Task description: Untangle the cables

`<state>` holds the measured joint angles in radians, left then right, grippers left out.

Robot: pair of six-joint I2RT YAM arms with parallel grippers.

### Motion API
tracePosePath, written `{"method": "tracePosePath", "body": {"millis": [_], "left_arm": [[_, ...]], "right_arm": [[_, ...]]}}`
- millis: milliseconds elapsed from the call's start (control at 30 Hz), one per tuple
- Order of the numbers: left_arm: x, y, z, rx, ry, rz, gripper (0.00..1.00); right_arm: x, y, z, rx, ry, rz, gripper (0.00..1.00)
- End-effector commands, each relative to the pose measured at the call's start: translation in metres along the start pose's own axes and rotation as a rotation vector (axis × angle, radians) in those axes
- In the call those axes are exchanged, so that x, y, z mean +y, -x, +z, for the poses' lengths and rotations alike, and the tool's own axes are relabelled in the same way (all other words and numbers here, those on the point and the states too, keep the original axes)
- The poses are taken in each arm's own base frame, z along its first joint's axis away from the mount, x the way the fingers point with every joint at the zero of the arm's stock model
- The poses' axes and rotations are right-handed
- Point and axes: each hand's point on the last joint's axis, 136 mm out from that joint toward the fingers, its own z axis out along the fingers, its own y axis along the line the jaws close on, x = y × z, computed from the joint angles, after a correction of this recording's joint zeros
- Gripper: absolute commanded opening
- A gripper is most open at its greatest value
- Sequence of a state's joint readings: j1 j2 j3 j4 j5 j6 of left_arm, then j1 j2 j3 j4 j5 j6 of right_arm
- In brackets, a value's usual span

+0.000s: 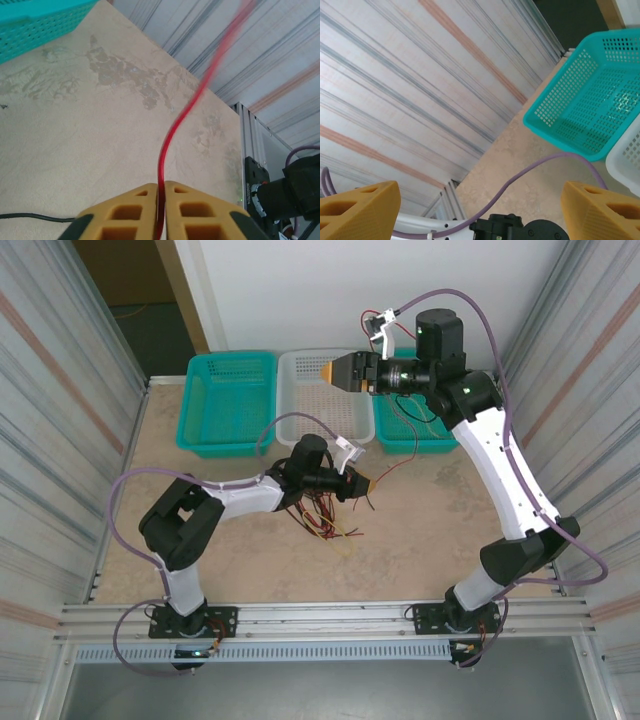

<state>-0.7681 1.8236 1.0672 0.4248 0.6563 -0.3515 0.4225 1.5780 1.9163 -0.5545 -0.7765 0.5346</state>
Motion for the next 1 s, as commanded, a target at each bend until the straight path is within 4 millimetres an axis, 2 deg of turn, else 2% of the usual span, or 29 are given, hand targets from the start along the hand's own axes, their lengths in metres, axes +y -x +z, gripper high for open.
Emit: {"method": "tracePosePath", "body": {"millis": [0, 33, 100, 233, 300, 367, 433, 567, 667, 733, 867, 967], "left_arm": [[-0.006, 0.013, 0.002, -0.023, -0.006, -0.002, 0.03], [-0.006, 0.014, 0.000, -0.030, 0.000, -0.009, 0.00], [-0.008, 0.015, -0.002, -0.047, -0.001, -0.017, 0.00], [-0.003, 0.015, -0.003, -0.065, 0.024, -0.048, 0.00], [0.004, 0.019, -0.006, -0.087, 0.062, -0.081, 0.00], [0.011, 0.029, -0.014, -0.136, 0.093, -0.132, 0.00], [0.021, 0.044, -0.026, -0.195, 0.146, -0.210, 0.00], [0.046, 0.079, -0.052, -0.270, 0.201, -0.390, 0.00], [0.062, 0.101, -0.069, -0.315, 0.227, -0.473, 0.00], [0.066, 0.115, -0.077, -0.344, 0.213, -0.496, 0.00], [0.066, 0.131, -0.080, -0.358, 0.180, -0.508, 0.00], [0.063, 0.139, -0.082, -0.378, 0.153, -0.516, 0.00]], "right_arm": [[0.013, 0.009, -0.014, -0.045, 0.043, -0.002, 0.82], [0.014, 0.012, -0.017, -0.057, 0.047, -0.003, 0.82], [0.004, 0.009, -0.016, -0.055, 0.045, 0.027, 0.82], [0.000, 0.011, -0.020, -0.065, 0.043, 0.039, 0.83], [-0.005, 0.007, -0.018, -0.058, 0.034, 0.047, 0.90], [-0.018, 0.000, -0.017, -0.047, -0.010, 0.059, 0.99], [-0.039, -0.012, -0.015, -0.024, -0.066, 0.098, 0.99], [-0.074, -0.053, -0.010, 0.039, -0.131, 0.192, 0.99], [-0.105, -0.093, -0.012, 0.077, -0.205, 0.267, 0.99], [-0.123, -0.120, -0.014, 0.104, -0.247, 0.324, 0.99], [-0.153, -0.160, -0.017, 0.151, -0.324, 0.419, 0.99], [-0.185, -0.189, -0.023, 0.210, -0.473, 0.481, 0.99]]}}
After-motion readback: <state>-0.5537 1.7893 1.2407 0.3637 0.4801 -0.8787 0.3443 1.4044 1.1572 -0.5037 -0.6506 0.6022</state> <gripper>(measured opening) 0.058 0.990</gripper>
